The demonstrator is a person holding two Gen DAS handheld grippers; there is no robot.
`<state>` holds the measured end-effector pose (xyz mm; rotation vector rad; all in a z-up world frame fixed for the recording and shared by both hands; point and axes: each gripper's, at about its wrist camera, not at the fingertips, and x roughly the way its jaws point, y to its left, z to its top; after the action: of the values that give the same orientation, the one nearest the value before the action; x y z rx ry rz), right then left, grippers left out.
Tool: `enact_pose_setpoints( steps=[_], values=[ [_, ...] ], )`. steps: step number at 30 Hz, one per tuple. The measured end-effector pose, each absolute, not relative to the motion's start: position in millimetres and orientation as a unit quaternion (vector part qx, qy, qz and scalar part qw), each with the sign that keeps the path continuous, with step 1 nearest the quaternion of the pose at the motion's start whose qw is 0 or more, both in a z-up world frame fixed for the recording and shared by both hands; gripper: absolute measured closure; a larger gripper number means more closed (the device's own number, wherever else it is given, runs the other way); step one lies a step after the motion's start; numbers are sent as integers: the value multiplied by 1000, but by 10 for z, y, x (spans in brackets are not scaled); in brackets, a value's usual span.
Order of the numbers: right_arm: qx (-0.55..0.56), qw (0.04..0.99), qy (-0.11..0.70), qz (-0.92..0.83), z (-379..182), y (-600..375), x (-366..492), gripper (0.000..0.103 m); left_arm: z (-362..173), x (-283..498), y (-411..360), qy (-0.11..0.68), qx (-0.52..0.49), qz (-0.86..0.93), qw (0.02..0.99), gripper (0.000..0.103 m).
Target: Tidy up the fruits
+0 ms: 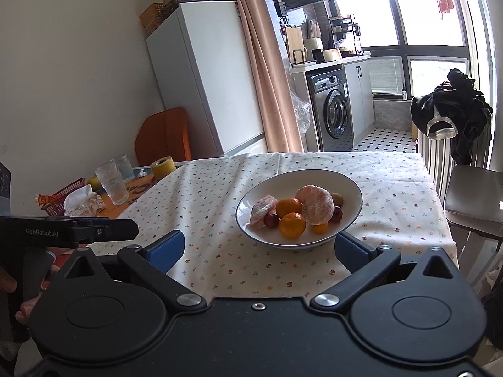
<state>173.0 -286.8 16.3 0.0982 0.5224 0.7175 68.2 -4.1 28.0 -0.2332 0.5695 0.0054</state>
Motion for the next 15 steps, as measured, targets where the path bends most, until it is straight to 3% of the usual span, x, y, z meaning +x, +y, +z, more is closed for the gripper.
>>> enact_pose_setpoints(
  steps=[15],
  values=[
    [33,896,247,368,312,-2867,1324,0,443,163,43,266,-105,20,958,0]
  ],
)
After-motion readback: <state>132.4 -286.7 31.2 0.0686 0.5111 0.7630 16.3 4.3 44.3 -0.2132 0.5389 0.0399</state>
